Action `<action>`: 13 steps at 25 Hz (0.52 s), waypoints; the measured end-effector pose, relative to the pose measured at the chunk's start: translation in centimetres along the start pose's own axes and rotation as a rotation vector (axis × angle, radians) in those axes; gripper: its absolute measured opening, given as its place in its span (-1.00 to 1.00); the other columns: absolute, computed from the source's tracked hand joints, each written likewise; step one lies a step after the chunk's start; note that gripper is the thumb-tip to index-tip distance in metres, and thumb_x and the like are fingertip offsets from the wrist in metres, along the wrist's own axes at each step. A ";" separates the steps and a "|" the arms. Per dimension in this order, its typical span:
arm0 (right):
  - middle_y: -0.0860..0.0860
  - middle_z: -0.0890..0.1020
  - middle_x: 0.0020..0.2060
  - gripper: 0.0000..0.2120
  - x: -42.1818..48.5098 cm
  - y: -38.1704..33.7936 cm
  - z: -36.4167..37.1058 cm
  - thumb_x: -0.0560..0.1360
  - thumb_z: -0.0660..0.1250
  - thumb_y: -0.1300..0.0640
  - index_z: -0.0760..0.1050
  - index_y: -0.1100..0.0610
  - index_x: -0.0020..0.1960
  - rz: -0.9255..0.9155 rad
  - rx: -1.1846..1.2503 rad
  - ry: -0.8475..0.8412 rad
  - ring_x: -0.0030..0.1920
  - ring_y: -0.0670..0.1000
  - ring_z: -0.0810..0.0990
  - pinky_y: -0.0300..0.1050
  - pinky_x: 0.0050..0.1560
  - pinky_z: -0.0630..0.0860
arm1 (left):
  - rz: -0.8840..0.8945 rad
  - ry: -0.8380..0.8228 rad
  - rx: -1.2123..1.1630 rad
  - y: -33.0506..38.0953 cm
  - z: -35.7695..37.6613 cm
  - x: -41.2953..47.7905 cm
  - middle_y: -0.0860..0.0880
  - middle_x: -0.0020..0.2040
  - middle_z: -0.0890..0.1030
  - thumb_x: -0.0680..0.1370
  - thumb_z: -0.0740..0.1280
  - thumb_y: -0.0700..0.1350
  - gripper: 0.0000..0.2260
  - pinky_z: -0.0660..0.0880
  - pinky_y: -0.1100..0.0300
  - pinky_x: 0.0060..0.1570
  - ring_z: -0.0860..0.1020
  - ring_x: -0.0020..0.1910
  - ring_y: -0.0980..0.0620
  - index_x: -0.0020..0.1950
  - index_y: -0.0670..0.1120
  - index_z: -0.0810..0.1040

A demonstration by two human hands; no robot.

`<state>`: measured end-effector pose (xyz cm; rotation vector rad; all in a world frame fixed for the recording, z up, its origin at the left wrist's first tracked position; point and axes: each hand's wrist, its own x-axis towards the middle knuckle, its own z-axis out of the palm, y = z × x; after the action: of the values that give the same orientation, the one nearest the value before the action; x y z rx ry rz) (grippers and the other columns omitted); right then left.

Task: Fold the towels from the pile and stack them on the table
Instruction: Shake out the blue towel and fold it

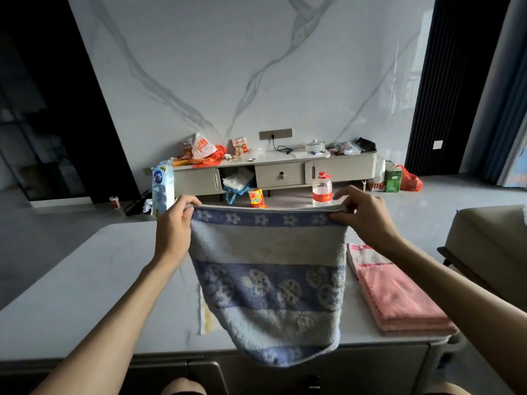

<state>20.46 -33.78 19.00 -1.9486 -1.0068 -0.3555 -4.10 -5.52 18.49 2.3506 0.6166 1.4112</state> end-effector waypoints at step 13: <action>-0.01 0.56 -0.43 -0.84 1.2 -0.7 0.2 0.48 0.41 0.08 0.58 0.08 -0.26 0.152 0.107 0.006 -0.44 -0.02 0.44 -0.13 -0.35 0.33 | -0.419 -0.051 -0.287 0.7 0.6 1.0 -0.10 -0.27 0.58 0.56 0.28 -0.32 -0.78 0.37 0.25 -0.38 0.44 -0.41 0.06 -0.14 -0.03 0.59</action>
<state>20.65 -32.82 20.00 -1.9118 -0.8502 -0.2181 -3.06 -5.60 19.31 1.8919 0.7793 1.1590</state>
